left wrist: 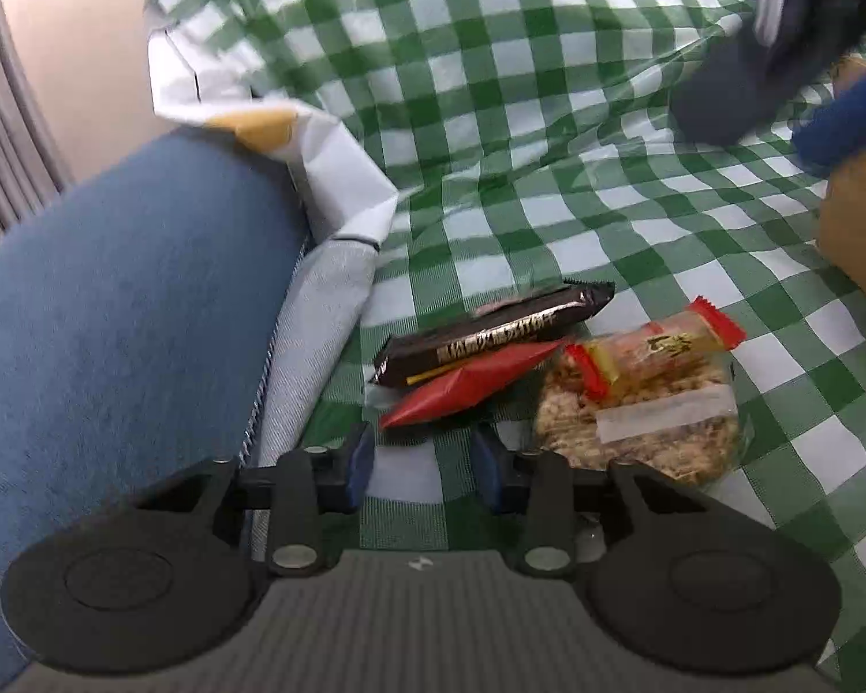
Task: Organize snacks
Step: 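Move both open tools back to the remaining snacks, then grasp the flat red packet with the left tool while the right tool grasps the small red-wrapped candy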
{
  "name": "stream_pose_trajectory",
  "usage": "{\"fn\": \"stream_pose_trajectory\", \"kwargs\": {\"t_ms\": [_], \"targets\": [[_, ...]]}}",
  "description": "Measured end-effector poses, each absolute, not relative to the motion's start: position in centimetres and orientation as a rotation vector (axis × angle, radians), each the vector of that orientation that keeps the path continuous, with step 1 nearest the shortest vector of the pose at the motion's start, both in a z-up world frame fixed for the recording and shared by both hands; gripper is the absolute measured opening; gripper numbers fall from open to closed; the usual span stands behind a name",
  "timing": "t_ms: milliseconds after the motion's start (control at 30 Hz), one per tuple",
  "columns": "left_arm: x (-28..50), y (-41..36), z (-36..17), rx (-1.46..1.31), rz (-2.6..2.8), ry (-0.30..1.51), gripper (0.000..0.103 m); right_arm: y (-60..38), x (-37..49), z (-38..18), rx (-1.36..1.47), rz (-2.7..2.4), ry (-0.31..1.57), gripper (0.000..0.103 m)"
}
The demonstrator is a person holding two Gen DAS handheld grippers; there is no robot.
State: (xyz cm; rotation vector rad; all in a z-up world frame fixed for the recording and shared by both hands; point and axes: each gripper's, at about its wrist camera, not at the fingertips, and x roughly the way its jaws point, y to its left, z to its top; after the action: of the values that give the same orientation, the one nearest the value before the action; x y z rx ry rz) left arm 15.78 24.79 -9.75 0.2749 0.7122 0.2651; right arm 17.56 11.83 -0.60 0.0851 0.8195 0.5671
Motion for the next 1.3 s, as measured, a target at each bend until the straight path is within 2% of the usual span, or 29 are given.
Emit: {"fn": "stream_pose_trajectory", "kwargs": {"t_ms": [100, 233, 433, 467, 533, 567, 600, 633, 667, 833, 900, 1000, 1067, 1300], "targets": [[15.8, 25.1, -9.5, 0.261, 0.266, 0.704, 0.037, 13.1, 19.3, -3.4, 0.093, 0.524, 0.888, 0.064], [15.8, 25.2, -9.4, 0.238, 0.256, 0.699, 0.038, 15.1, 20.7, -6.0, 0.067, 0.508, 0.946, 0.067], [16.3, 25.6, -9.7, 0.202, 0.256, 0.701, 0.038, 16.2, 21.3, -7.6, 0.026, 0.503, 0.979, 0.069], [16.4, 25.8, -9.6, 0.194, 0.257, 0.701, 0.037, 16.3, 21.5, -7.9, 0.031, 0.507, 0.984, 0.069], [16.5, 25.8, -9.6, 0.185, 0.25, 0.705, 0.026, 16.2, 21.6, -8.1, 0.037, 0.515, 1.002, 0.069], [16.5, 25.9, -9.6, 0.186, 0.249, 0.707, 0.017, 16.1, 21.4, -8.1, 0.04, 0.522, 1.004, 0.068], [16.5, 25.9, -9.6, 0.188, 0.249, 0.711, 0.01, 16.0, 21.3, -8.1, 0.046, 0.536, 1.002, 0.06], [16.5, 25.9, -9.6, 0.186, 0.247, 0.715, 0.002, 16.0, 21.1, -8.0, 0.04, 0.536, 0.994, 0.059], [16.3, 26.0, -9.5, 0.178, 0.245, 0.72, 0.001, 16.1, 20.9, -7.9, 0.029, 0.535, 0.981, 0.055], [15.2, 25.7, -8.5, 0.172, 0.237, 0.716, 0.0, 15.0, 19.5, -6.9, 0.025, 0.546, 0.976, 0.044], [14.4, 25.6, -7.9, 0.168, 0.229, 0.716, 0.0, 14.1, 19.0, -6.0, 0.048, 0.553, 0.967, 0.026], [13.2, 25.4, -7.0, 0.137, 0.222, 0.723, 0.0, 13.0, 17.6, -4.5, 0.031, 0.565, 0.951, 0.015], [12.2, 25.2, -6.5, 0.122, 0.22, 0.729, 0.0, 12.2, 16.5, -3.8, 0.013, 0.581, 0.945, 0.011], [9.6, 24.1, -5.1, 0.118, 0.176, 0.696, 0.001, 8.8, 10.8, -2.3, 0.012, 0.607, 0.941, 0.009]]}}
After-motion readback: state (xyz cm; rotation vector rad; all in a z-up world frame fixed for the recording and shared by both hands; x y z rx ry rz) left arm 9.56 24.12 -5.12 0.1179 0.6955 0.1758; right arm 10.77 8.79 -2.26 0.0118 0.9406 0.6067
